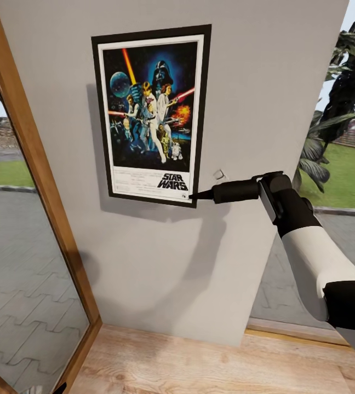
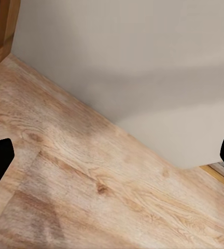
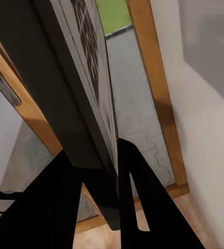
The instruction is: Pick up the poster from the kitchen countertop and hang it on one of the wall nails in the kitchen.
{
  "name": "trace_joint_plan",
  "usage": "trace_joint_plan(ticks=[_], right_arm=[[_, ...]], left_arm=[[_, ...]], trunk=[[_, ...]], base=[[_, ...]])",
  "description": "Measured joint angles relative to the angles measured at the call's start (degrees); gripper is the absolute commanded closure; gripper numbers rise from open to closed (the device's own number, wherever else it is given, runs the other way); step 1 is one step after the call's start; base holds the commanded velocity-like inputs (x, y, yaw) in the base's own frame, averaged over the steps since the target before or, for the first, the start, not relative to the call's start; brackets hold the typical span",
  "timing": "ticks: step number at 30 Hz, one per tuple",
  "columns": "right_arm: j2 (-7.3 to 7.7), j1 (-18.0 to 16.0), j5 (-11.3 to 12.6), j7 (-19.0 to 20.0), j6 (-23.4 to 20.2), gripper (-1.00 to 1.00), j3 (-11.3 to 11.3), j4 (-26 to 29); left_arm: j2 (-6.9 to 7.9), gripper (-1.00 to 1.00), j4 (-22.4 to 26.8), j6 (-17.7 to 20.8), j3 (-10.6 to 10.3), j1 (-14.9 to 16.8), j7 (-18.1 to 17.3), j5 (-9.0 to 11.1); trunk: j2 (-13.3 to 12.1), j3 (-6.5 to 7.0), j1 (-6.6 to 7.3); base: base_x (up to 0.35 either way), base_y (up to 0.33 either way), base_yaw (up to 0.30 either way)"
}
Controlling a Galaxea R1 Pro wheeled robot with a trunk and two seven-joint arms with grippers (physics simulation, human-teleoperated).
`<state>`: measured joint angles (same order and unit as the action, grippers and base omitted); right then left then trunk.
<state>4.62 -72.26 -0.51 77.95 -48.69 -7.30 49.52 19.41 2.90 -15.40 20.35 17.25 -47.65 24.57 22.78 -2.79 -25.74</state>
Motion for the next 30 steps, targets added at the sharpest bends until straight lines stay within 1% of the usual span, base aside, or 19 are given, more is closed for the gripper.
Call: trace_joint_plan(ticks=[30], right_arm=[[0.0, 0.0, 0.03, 0.0, 0.0, 1.0, 0.0, -0.15]], left_arm=[[0.0, -1.0, 0.0, 0.0, 0.0, 0.0, 0.0, 0.0]], trunk=[[0.0, 0.0, 0.0]], base=[[0.009, 0.0, 0.0]])
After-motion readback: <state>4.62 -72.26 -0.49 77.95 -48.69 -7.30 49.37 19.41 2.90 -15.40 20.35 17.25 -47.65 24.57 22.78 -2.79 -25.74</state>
